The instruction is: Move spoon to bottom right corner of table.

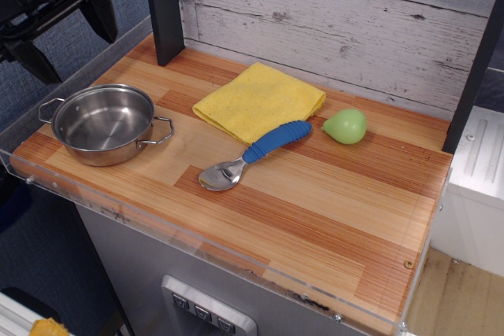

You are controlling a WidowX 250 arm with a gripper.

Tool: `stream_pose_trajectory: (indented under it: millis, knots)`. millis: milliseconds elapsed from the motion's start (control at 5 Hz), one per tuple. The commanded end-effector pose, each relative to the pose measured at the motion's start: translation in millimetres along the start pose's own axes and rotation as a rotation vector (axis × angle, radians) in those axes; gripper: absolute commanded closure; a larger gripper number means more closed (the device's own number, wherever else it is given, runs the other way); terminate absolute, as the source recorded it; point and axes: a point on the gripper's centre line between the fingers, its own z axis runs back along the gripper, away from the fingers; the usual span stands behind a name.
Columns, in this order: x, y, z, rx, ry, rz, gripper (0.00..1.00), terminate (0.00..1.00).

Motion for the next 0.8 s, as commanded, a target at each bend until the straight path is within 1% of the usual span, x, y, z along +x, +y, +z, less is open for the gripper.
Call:
stream_pose_trajectory:
  millis: [0,200,400,600]
  knots:
    - [0,0,0,0.000,0.000,0.000,0.00,0.00]
    - [-13,-1,10,0.015,-0.094,0.235,0.00,0.00]
    - [-18,-6,23,-0.071,-0.138,0.500,0.00,0.00]
    - [-14,-32,9,-0.033,-0.082,0.242,0.00,0.00]
